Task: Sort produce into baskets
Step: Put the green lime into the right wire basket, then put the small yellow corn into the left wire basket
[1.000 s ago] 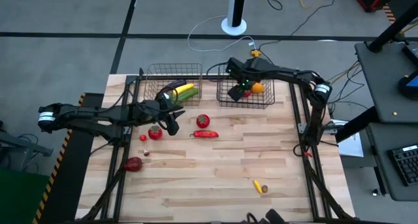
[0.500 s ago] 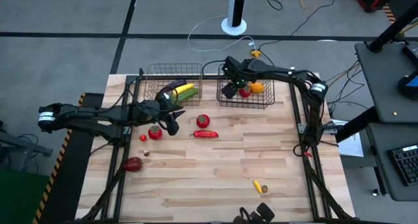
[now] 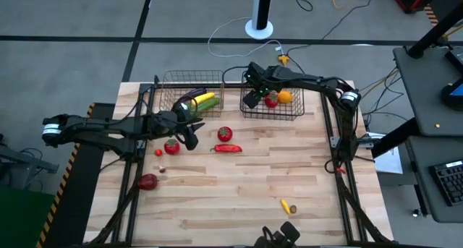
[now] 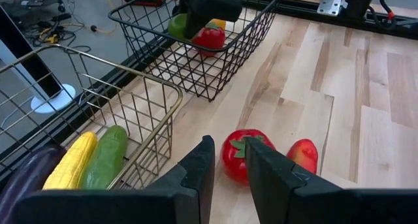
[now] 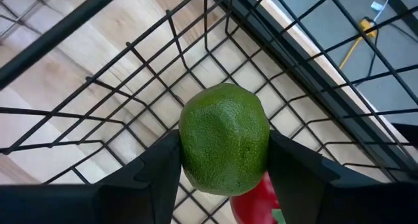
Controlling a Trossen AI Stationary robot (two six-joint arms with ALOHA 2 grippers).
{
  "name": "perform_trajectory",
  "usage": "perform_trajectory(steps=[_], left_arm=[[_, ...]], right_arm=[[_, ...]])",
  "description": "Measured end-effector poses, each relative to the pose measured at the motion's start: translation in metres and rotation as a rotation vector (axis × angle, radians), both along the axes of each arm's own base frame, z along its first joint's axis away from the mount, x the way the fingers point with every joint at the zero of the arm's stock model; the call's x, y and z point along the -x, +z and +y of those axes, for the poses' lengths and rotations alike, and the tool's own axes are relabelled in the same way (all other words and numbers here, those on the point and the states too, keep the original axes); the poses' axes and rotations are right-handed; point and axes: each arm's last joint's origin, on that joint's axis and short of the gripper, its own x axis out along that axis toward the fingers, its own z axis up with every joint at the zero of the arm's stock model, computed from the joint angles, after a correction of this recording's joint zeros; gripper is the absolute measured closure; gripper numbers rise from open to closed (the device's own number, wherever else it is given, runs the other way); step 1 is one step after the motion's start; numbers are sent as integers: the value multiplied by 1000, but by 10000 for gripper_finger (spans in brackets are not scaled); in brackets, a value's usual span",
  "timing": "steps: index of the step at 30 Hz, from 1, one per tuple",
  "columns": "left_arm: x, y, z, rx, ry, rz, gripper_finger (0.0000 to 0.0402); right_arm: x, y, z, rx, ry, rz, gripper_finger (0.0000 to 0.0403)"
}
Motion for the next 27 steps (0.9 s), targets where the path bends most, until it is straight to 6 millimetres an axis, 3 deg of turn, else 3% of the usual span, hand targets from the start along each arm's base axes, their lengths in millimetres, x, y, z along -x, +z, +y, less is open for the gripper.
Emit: perform_trajectory(steps=[5, 14, 19, 27], left_arm=[[0, 0, 0, 6, 3, -3, 332], [0, 0, 0, 11, 6, -5, 332], [0, 0, -1, 30, 12, -15, 332], [-2, 0, -14, 55, -65, -19, 332]], right_arm=[[0, 0, 0, 1, 2, 1, 203], [0, 0, 0, -1, -15, -10, 123], [0, 1, 0, 1, -16, -14, 101], [6, 31, 13, 35, 23, -70, 108]])
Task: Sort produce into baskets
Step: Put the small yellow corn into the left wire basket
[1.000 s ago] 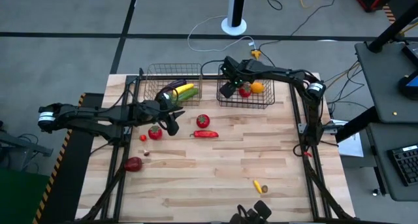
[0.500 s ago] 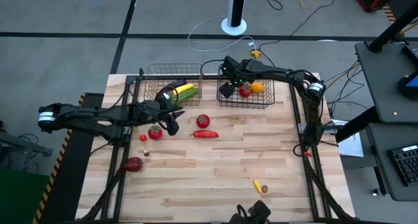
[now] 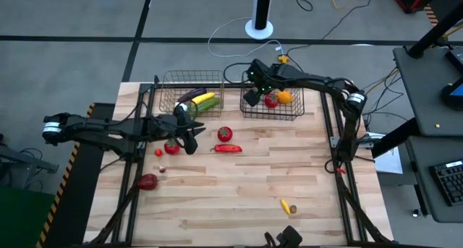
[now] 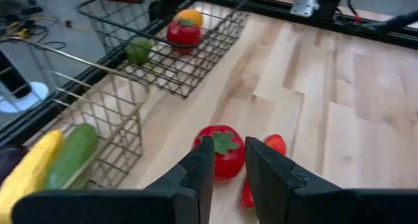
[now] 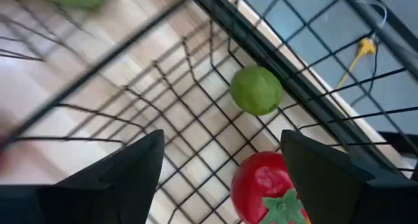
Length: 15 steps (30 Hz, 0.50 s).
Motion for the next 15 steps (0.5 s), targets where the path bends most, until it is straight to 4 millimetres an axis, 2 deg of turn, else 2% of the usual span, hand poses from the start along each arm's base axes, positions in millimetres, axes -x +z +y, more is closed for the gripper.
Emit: perform_trajectory(steps=[6, 15], left_arm=[[-1, 0, -12, 3, -56, -1, 332], [-1, 0, -25, 30, -106, -10, 332]], right_arm=[[2, 35, 36, 33, 83, -58, 120], [-3, 72, 121, 44, 274, -160, 130]])
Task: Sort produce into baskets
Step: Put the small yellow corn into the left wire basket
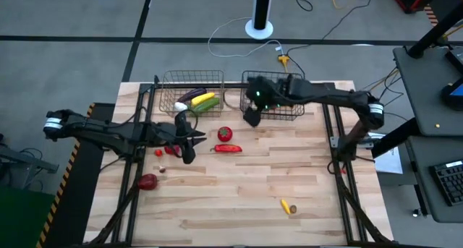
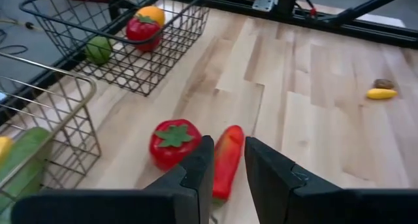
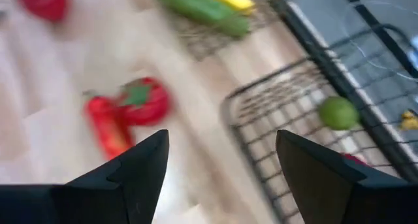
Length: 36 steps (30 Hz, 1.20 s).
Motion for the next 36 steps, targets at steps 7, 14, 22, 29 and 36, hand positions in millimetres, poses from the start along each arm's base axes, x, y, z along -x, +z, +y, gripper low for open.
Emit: perform_trajectory(steps=[7, 14, 22, 29, 36], left_arm=[[0, 0, -8, 21, -27, -6, 332], [0, 0, -9, 44, -23, -11, 332], [-4, -6, -10, 42, -20, 15, 332], [-9, -14, -11, 44, -16, 58, 332], [-16, -6, -11, -10, -46, 21, 332]], right_arm=[[1, -4, 71, -77, 101, 86, 129], [7, -24, 133, -139, 149, 225, 133], [29, -38, 181, -260, 91, 356, 133], [45, -52, 209, -338, -4, 417, 138], [61, -86, 230, -440, -134, 563, 131]])
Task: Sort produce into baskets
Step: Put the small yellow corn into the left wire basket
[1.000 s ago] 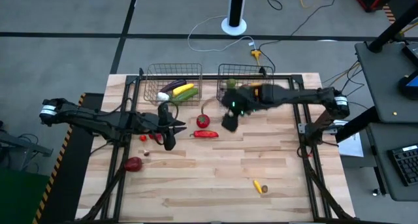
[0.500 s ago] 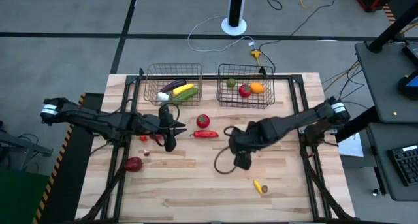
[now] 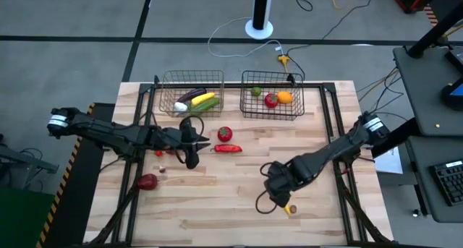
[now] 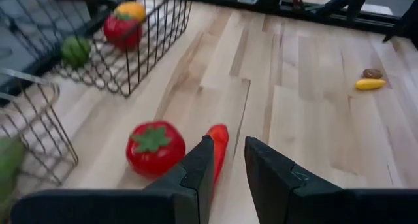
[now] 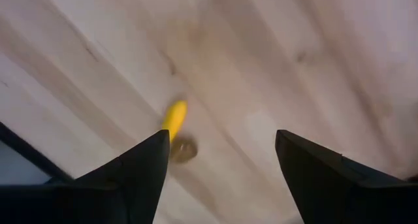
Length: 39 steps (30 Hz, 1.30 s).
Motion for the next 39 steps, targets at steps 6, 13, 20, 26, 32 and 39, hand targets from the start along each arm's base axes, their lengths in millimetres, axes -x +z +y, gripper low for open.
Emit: perform_trajectory(steps=[6, 13, 20, 26, 32, 39], left_arm=[[-6, 12, -1, -64, -35, -18, 332], [-14, 19, -2, -116, -60, -15, 332], [-25, 21, -3, -155, -71, 3, 332], [-35, 18, -3, -196, -73, 39, 332], [-45, 15, -5, -204, -78, 64, 332], [-52, 11, -5, -209, -82, 78, 332]], right_arm=[[2, -31, 16, -83, -27, 5, 133], [0, -57, 30, -88, -20, -5, 132], [-4, -81, 38, -54, 4, 55, 144], [-7, -96, 43, -45, 21, 69, 154], [-10, -101, 44, -43, 29, 53, 174], [-11, -100, 45, -44, 38, 33, 225]])
